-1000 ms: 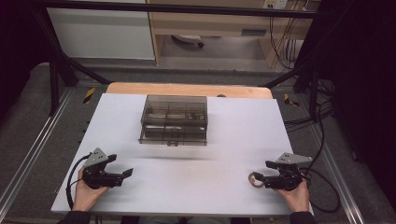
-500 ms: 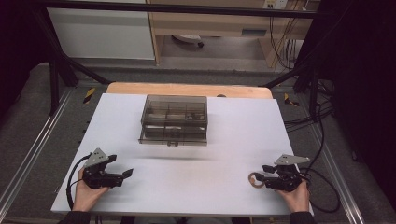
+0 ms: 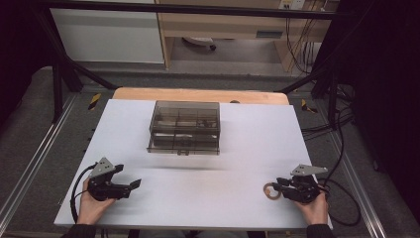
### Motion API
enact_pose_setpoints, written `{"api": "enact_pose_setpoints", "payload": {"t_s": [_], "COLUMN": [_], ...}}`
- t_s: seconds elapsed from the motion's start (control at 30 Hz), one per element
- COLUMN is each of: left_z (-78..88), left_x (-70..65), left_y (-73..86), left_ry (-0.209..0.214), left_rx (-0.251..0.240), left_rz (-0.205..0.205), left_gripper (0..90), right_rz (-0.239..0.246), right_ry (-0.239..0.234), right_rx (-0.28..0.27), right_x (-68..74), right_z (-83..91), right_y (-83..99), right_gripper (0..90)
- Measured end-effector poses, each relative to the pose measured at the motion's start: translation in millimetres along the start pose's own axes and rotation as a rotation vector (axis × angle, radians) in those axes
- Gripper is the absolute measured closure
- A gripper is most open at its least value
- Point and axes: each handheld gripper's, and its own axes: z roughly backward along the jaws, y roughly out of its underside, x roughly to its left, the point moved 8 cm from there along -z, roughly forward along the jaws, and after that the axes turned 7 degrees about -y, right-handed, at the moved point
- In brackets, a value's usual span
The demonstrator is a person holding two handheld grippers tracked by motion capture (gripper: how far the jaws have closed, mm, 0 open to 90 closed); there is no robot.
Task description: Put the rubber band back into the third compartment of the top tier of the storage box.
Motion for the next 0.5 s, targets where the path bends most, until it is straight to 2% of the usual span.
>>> {"api": "enact_pose_setpoints", "payload": {"t_s": [0.5], "left_z": [0.0], "left_x": [0.0], "left_y": [0.0], "left_ry": [-0.001], "left_rx": [0.0], "left_rz": [0.0], "left_gripper": [8.0], "right_rz": [0.004], "right_ry": [0.016], "right_rx": [0.038], "right_x": [-2.2], "right_z": [-2.6], "right_y": [4.2], "right_gripper": [79.0]}}
